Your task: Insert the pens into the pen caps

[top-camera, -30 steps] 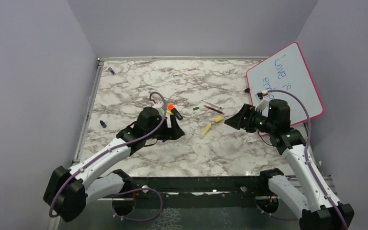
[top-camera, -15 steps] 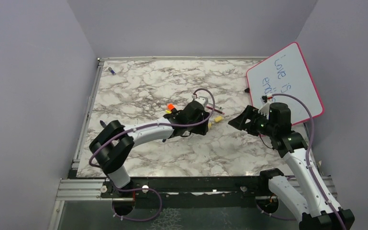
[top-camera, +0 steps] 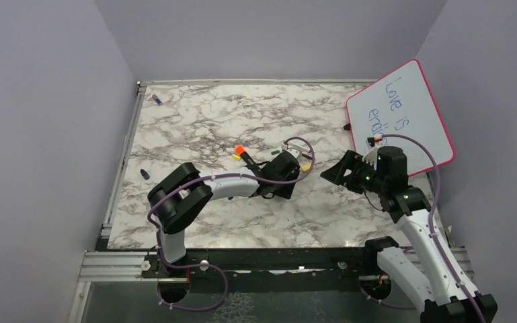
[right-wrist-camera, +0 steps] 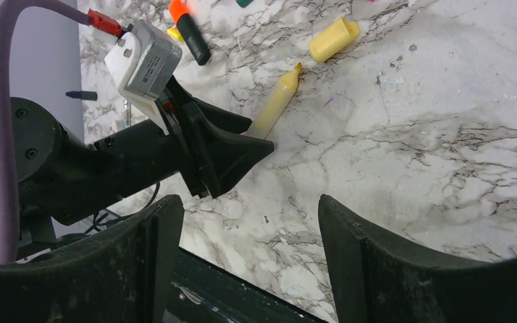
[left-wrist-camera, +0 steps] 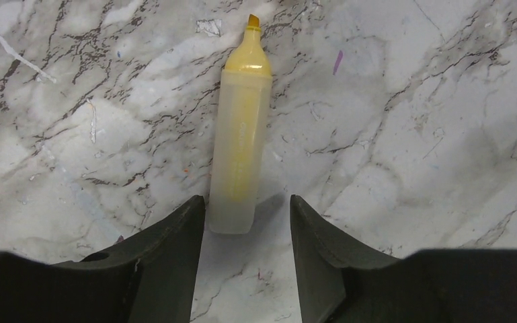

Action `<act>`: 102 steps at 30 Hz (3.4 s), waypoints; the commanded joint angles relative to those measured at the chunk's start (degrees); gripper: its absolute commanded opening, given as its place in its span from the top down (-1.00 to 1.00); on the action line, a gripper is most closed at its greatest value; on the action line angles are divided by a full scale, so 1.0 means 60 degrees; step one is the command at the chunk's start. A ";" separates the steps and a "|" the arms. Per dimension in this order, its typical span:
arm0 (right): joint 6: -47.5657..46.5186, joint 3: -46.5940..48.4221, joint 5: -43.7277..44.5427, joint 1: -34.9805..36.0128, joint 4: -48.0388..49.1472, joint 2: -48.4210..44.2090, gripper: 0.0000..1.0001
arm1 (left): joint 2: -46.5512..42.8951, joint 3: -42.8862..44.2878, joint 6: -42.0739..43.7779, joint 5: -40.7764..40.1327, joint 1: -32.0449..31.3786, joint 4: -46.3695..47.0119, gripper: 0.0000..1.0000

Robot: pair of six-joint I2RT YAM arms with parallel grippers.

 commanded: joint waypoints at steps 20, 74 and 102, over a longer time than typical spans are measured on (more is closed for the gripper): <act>-0.0005 -0.0222 0.0383 -0.0070 -0.0261 -0.0097 -0.55 | 0.0403 0.0905 0.0298 -0.1814 -0.0340 -0.1361 0.81; 0.1415 -0.0662 -0.4547 -0.0070 0.4142 0.1652 0.98 | -0.3772 -0.0882 -0.0740 0.3223 -0.0286 0.2206 -0.04; 0.3846 -0.0783 -0.7279 -0.0070 0.9255 0.0352 0.99 | -0.4602 -0.1636 -0.3842 0.7522 0.0287 0.5639 0.17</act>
